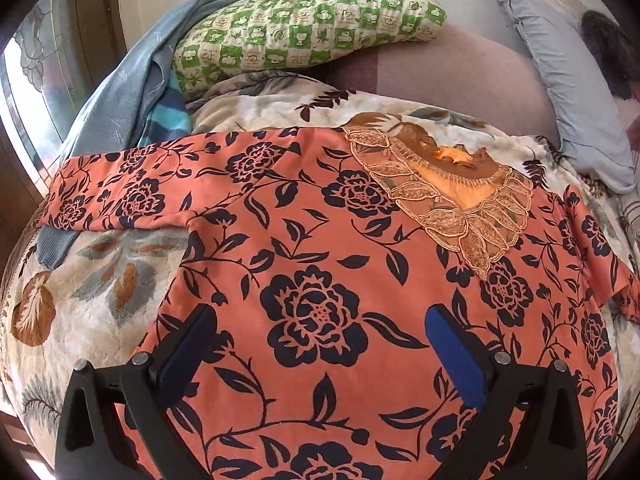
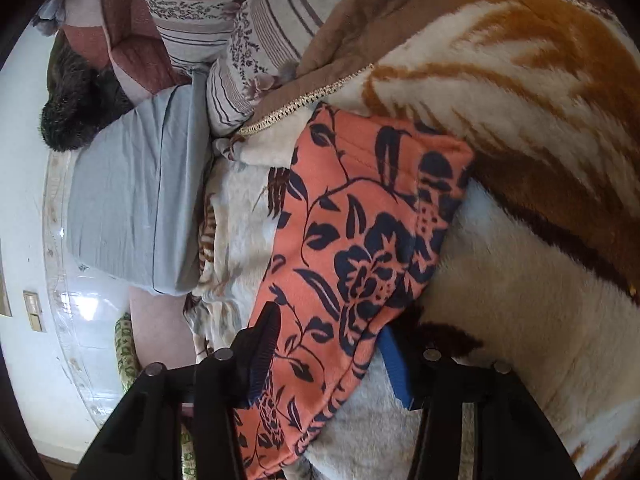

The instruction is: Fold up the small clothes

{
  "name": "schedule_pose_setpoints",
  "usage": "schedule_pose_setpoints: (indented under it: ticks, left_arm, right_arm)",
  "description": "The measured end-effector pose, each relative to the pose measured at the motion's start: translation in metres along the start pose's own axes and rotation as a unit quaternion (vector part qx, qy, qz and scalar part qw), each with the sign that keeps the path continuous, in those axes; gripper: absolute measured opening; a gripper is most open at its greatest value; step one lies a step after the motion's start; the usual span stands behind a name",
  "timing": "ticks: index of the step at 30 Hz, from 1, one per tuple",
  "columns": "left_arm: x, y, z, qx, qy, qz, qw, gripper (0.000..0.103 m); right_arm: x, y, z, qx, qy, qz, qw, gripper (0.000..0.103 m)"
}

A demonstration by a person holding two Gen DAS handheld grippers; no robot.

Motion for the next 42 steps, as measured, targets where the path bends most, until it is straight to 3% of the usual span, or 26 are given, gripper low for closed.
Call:
schedule_pose_setpoints:
  ticks: [1, 3, 9, 12, 15, 19, 23, 29, 33, 35, 36, 37, 39, 40, 41, 42]
  left_arm:
    - [0.000, 0.001, 0.001, 0.000, -0.003, -0.003, 1.0000, 0.103]
    - [0.003, 0.001, 0.000, -0.004, 0.003, -0.015, 0.9999, 0.103]
    - [0.012, 0.007, 0.002, -0.025, 0.022, -0.044, 0.9985, 0.103]
    - [0.021, 0.014, 0.019, -0.019, 0.045, -0.073, 0.9962, 0.103]
    - [0.026, 0.020, 0.045, -0.003, 0.078, -0.095, 0.9924, 0.103]
    - [0.023, 0.025, 0.090, 0.024, 0.138, -0.103, 0.9848, 0.103]
    - [0.016, 0.028, 0.142, 0.073, 0.161, -0.080, 0.9811, 0.103]
    - [-0.001, 0.024, 0.201, 0.135, 0.177, -0.041, 0.9741, 0.103]
    - [-0.011, 0.023, 0.217, 0.145, 0.188, -0.022, 0.9713, 0.103]
    - [-0.015, 0.023, 0.226, 0.154, 0.187, -0.014, 0.9701, 0.103]
    - [-0.016, 0.023, 0.230, 0.160, 0.187, -0.010, 0.9693, 0.103]
    - [-0.017, 0.023, 0.234, 0.165, 0.186, -0.006, 0.9686, 0.103]
    - [-0.020, 0.023, 0.241, 0.176, 0.184, 0.003, 0.9670, 0.103]
    - [-0.021, 0.023, 0.244, 0.181, 0.184, 0.005, 0.9661, 0.103]
    - [-0.021, 0.023, 0.246, 0.185, 0.184, 0.007, 0.9653, 0.103]
    - [-0.021, 0.024, 0.248, 0.190, 0.184, 0.007, 0.9644, 0.103]
  right_arm:
    - [-0.005, 0.003, -0.004, -0.008, -0.004, 0.000, 1.000, 0.035]
    - [-0.007, 0.007, -0.015, -0.025, -0.005, -0.006, 1.000, 0.010]
    - [0.008, 0.005, 0.004, 0.033, 0.010, -0.033, 0.999, 0.007]
    - [0.025, -0.010, 0.044, 0.097, 0.037, -0.048, 0.993, 0.007]
    - [0.037, -0.041, 0.102, 0.165, 0.080, -0.036, 0.982, 0.007]
    - [0.035, -0.109, 0.188, 0.240, 0.136, 0.012, 0.961, 0.007]
    - [0.014, -0.211, 0.256, 0.313, 0.172, 0.077, 0.931, 0.007]
    - [-0.051, -0.391, 0.279, 0.430, 0.128, 0.179, 0.875, 0.007]
    - [-0.102, -0.492, 0.265, 0.499, 0.076, 0.240, 0.829, 0.011]
    - [-0.123, -0.537, 0.258, 0.543, 0.040, 0.262, 0.797, 0.012]
    - [-0.131, -0.556, 0.257, 0.574, 0.016, 0.265, 0.775, 0.019]
    - [-0.136, -0.577, 0.257, 0.618, -0.011, 0.255, 0.743, 0.025]
    - [-0.140, -0.619, 0.252, 0.724, -0.061, 0.215, 0.653, 0.068]
    - [-0.136, -0.636, 0.249, 0.761, -0.065, 0.196, 0.616, 0.069]
    - [-0.130, -0.647, 0.248, 0.781, -0.057, 0.186, 0.593, 0.069]
    - [-0.120, -0.652, 0.250, 0.786, -0.037, 0.187, 0.589, 0.069]
Point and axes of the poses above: each gripper's, at about its wrist camera, not at the fingertips, and x roughly against the way its jaws point, z to its left, y to its top, the point moved 1 cm from there along -x, roughly the way its jaws point, and after that the axes turned 6 degrees about y, right-handed, at the moved point
